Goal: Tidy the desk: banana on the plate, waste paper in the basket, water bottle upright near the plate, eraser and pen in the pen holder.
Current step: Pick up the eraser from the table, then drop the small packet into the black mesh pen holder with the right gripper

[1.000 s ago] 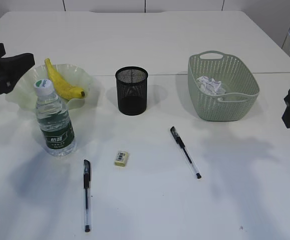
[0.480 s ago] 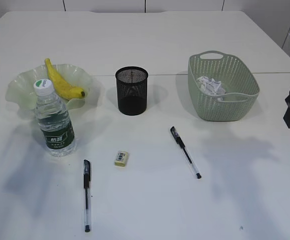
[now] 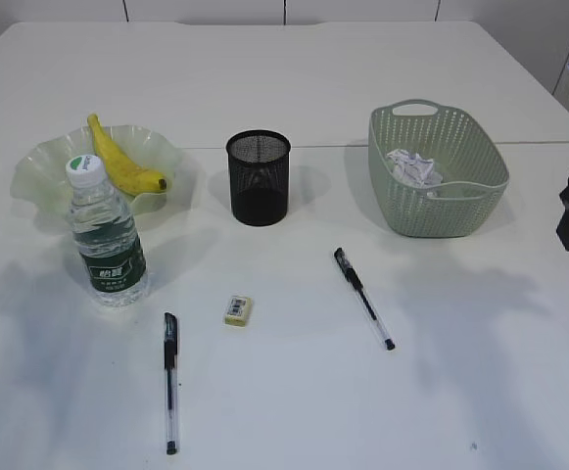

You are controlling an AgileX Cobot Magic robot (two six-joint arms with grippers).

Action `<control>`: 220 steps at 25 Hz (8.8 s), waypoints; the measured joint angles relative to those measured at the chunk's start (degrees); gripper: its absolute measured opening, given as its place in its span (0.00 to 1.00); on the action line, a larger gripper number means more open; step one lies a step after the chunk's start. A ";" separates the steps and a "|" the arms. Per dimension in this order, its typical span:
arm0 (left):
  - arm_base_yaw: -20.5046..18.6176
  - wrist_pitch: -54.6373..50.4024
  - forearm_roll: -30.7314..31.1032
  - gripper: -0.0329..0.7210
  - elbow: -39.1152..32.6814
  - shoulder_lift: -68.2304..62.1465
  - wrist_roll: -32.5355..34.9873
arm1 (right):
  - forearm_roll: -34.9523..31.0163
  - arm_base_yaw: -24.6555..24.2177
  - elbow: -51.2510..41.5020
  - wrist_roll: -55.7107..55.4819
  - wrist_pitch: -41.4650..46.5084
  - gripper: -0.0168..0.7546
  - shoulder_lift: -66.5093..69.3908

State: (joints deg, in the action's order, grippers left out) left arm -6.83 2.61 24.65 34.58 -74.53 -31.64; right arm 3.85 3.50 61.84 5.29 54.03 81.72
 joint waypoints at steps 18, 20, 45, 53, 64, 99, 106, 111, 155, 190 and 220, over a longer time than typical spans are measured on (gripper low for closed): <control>8.49 -38.41 -22.60 0.71 5.62 3.87 25.40 | -2.74 8.27 0.00 0.00 2.26 0.69 0.00; 8.49 -40.98 -25.65 0.71 6.59 3.87 27.63 | -2.84 10.88 0.66 -0.12 2.31 0.69 0.53; 8.49 -53.14 -39.40 0.70 7.49 3.92 30.01 | -0.75 33.37 49.10 1.38 15.88 0.68 43.47; 8.49 -51.46 -39.40 0.70 7.49 3.92 30.01 | -2.64 33.77 49.53 11.11 12.41 0.67 45.30; 8.49 -49.21 -39.40 0.70 7.49 3.92 30.01 | -9.24 33.77 49.53 31.30 9.39 0.67 47.35; 8.49 -48.36 -39.40 0.70 7.49 3.92 30.14 | -9.65 33.77 49.56 36.87 6.46 0.67 54.15; 8.49 -48.28 -39.40 0.70 7.49 3.92 30.14 | -9.65 33.77 49.56 36.65 6.46 0.67 54.38; 8.49 -48.24 -39.40 0.70 7.49 3.92 30.14 | -9.65 32.94 49.56 36.35 6.67 0.65 54.38; 8.49 -47.01 -39.40 0.70 7.49 3.92 30.14 | -10.07 32.61 49.66 34.49 6.69 0.52 55.85; 8.49 -46.99 -39.40 0.70 7.49 3.92 30.14 | -9.51 32.61 49.78 29.08 7.16 0.42 51.41; 8.49 -47.43 -39.40 0.70 7.49 3.92 30.14 | -6.50 23.64 58.21 27.73 -2.21 0.42 46.59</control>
State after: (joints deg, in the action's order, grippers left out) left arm 1.65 -44.82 -14.75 42.08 -70.62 -1.51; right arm -2.65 27.15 120.05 33.02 51.82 128.31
